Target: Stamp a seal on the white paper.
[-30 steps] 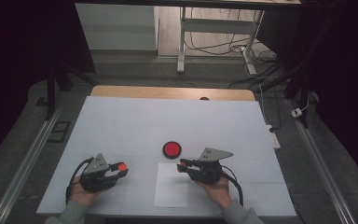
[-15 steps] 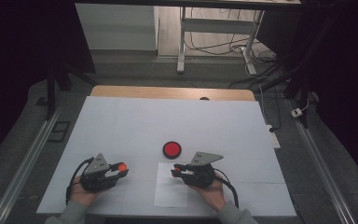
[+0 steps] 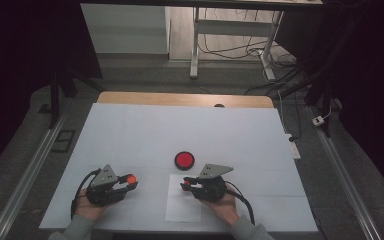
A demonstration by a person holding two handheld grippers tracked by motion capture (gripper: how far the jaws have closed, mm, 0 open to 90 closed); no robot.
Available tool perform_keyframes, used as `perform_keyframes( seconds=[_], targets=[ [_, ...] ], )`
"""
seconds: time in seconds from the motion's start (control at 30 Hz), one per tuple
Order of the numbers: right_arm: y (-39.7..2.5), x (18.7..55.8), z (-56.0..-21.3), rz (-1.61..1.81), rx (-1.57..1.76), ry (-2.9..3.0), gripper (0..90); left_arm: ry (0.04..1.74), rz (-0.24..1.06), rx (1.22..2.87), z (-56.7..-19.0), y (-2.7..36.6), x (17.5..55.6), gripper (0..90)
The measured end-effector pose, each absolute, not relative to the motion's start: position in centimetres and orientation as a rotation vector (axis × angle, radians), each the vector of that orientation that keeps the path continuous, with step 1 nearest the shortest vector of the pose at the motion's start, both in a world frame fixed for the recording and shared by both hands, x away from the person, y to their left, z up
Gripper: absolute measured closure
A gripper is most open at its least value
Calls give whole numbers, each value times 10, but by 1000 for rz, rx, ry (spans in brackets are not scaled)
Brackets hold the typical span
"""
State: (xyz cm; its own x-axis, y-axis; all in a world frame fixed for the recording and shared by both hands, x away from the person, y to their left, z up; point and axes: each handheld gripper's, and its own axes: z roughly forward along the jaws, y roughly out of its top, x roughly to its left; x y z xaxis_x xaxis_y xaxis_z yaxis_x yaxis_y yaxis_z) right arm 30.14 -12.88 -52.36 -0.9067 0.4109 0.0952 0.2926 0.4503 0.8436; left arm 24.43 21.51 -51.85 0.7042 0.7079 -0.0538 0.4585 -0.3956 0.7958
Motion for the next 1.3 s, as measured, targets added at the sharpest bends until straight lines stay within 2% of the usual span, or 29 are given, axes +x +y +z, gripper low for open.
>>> perform_keyframes(
  seconds=[1.3],
  targets=[
    [-119, 294, -536, 1300, 538, 2571, 722, 888, 375, 2062, -519, 214, 244, 645]
  ],
)
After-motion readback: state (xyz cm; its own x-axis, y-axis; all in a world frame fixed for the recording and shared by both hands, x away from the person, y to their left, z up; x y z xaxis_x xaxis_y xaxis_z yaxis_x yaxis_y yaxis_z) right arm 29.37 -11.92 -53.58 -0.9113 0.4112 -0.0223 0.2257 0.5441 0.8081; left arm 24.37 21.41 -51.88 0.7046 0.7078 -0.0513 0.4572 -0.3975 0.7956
